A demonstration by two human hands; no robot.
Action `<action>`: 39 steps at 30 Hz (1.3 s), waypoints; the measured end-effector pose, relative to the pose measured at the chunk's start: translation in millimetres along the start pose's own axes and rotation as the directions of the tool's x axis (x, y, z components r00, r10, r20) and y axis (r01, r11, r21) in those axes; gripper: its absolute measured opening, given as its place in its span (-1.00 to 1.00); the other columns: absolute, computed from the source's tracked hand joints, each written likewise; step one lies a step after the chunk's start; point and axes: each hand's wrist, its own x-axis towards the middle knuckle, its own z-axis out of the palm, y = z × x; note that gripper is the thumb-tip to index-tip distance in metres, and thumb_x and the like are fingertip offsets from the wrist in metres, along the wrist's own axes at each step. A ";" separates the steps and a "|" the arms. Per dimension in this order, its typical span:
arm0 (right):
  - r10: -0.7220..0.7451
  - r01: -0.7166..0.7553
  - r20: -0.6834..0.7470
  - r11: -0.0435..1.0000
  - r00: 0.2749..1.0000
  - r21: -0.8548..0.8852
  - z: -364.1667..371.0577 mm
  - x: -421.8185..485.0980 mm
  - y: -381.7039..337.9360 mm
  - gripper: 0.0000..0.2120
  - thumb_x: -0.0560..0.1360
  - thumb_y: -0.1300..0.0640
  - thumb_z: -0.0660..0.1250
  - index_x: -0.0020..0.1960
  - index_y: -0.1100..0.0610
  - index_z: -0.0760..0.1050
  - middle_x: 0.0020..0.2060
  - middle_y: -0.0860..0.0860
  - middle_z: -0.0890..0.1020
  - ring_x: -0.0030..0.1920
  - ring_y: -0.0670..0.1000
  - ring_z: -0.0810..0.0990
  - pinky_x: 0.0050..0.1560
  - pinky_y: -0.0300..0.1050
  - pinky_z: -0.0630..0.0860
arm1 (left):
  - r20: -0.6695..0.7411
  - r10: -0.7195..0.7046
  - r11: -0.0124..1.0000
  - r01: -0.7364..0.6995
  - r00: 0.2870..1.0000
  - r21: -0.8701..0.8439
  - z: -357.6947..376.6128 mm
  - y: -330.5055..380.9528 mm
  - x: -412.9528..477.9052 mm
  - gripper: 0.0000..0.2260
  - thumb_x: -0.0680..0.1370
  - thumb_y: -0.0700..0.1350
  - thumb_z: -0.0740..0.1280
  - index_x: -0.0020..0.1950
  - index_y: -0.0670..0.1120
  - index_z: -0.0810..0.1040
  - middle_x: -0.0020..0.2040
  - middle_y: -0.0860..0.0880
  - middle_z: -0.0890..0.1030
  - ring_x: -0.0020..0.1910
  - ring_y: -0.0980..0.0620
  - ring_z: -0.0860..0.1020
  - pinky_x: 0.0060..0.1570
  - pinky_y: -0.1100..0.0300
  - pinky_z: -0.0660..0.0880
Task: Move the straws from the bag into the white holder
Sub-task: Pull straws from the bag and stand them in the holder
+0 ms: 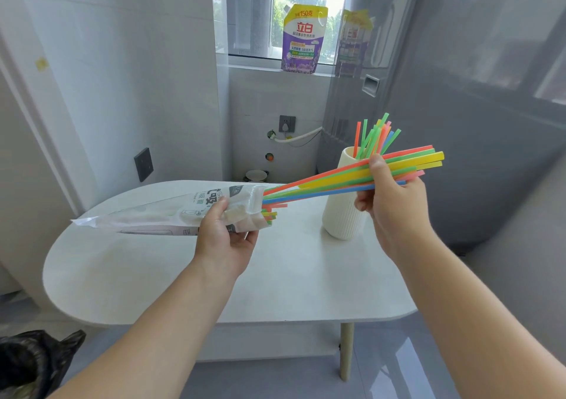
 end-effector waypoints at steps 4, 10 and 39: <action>0.007 -0.007 0.028 1.000 1.000 -0.010 -10.8 5.2 -9.2 -0.81 0.63 0.05 0.33 -0.13 0.09 0.55 -0.51 -0.08 0.58 -0.53 -0.08 0.53 -0.45 -0.18 0.53 | -0.022 0.006 1.000 -0.007 1.000 -0.015 0.2 3.5 3.7 -0.57 0.59 -0.10 0.41 0.45 0.01 0.46 0.09 -0.09 0.71 -0.13 -0.02 0.74 -0.37 0.12 0.64; -0.003 0.003 -0.012 1.000 1.000 0.003 -25.8 12.2 -24.9 -0.80 0.61 0.02 0.35 -0.15 0.07 0.50 -0.50 -0.11 0.57 -0.50 -0.10 0.53 -0.42 -0.19 0.54 | -0.029 -0.001 1.000 0.000 1.000 -0.028 0.1 2.7 6.2 -0.56 0.58 -0.10 0.42 0.46 0.00 0.46 0.06 -0.08 0.71 -0.09 -0.02 0.73 -0.36 0.12 0.65; -0.431 0.340 -0.178 0.857 0.885 -0.387 -54.5 48.2 -109.8 -0.75 0.59 -0.09 0.31 -0.18 0.02 0.52 -0.46 -0.09 0.56 -0.59 -0.14 0.52 -0.53 -0.32 0.48 | 0.073 -0.088 0.996 0.085 0.993 0.042 4.2 -22.5 -5.3 -0.70 0.57 -0.11 0.43 0.30 -0.03 0.56 -0.03 -0.06 0.75 -0.05 -0.04 0.72 -0.33 0.11 0.67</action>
